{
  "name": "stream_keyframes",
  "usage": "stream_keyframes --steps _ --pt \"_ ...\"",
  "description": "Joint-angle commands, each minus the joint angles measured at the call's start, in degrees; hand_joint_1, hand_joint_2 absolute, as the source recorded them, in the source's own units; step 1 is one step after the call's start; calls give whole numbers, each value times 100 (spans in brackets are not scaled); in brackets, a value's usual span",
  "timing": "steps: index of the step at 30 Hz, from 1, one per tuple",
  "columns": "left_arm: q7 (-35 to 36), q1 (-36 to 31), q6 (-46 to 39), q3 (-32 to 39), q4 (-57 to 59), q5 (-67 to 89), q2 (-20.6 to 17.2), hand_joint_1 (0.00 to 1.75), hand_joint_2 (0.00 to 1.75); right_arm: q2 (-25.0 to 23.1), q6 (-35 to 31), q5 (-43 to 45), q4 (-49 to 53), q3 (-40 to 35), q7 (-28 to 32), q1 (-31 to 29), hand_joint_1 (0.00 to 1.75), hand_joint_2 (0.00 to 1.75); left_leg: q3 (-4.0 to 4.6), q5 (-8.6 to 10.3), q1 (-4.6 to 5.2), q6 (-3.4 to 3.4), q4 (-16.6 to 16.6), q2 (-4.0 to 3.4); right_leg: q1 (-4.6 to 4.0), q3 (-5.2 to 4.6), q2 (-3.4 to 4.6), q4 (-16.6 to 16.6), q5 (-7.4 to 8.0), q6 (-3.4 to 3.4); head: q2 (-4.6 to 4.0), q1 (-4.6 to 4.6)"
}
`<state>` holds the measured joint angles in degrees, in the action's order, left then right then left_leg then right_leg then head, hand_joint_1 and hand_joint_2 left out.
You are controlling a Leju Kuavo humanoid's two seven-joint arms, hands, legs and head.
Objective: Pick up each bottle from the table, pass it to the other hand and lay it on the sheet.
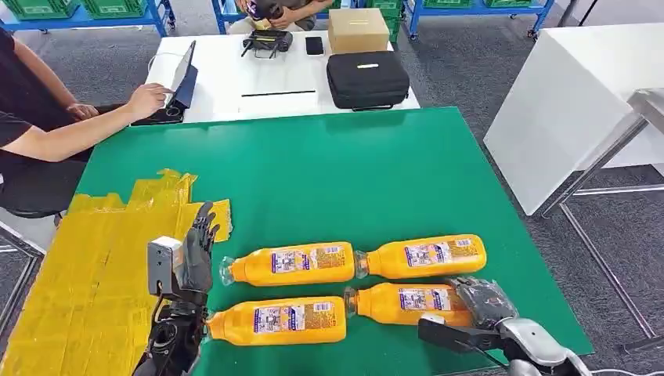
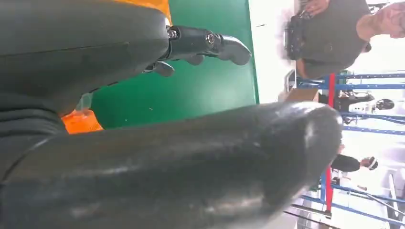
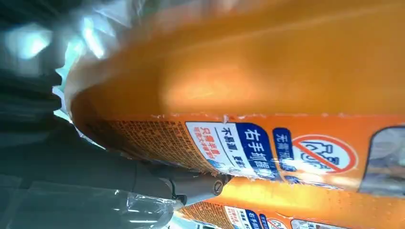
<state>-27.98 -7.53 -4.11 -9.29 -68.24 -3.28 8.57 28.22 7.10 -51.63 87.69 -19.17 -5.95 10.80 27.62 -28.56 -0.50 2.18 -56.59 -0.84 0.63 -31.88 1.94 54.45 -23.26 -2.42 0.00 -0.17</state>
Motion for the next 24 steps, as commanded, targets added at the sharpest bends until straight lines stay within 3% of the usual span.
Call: stream_keyframes --steps 1,4,6,8,10,12,13,14,24 --pt "-22 77 27 139 194 -77 -157 0 0 -203 -345 479 387 613 778 954 175 175 61 20 11 -7 -1 62 4 -39 -68 0 -1 0 0 -4" --pt "-100 165 285 323 48 -329 -173 0 0 -641 -166 1576 973 1906 2433 1170 175 175 42 7 19 2 -1 62 -4 -12 -73 -1 -11 -6 0 2" --pt "-79 167 340 393 9 -344 -172 0 0 -1004 517 1328 1098 2647 2825 1144 175 175 64 10 31 4 2 67 10 -32 -81 9 -14 -5 0 -2" --pt "-79 167 340 393 9 -344 -172 0 0 -1004 517 1328 1098 2647 2825 1144 175 175 88 13 30 8 2 69 13 -51 -85 10 -11 -1 0 -7" --pt "-70 192 484 446 -27 -500 -140 0 0 -1460 565 1717 1084 3173 3613 1054 175 175 118 13 32 8 1 79 16 -80 -91 11 -9 -3 0 -13" --pt "-64 232 912 485 -86 -865 -121 0 0 -2059 1564 2986 1207 4003 4595 863 175 175 131 16 36 11 4 84 19 -93 -95 6 -7 -5 0 -7" --pt "-140 270 1050 480 -116 -981 -126 0 0 -2231 2163 3843 1415 4323 4595 772 175 175 134 18 33 13 3 84 14 -95 -96 4 -7 -3 0 2" --pt "-140 285 1046 469 -127 -981 -127 0 175 -2283 2249 3979 1466 4395 4595 741 175 175 144 19 37 18 1 80 19 -108 -88 9 -5 -8 0 -6" --pt "-152 297 1020 452 -147 -956 -131 0 175 -2382 2403 4250 1492 4488 4595 688 175 175 144 16 39 8 3 90 19 -104 -105 10 -12 4 0 -2"
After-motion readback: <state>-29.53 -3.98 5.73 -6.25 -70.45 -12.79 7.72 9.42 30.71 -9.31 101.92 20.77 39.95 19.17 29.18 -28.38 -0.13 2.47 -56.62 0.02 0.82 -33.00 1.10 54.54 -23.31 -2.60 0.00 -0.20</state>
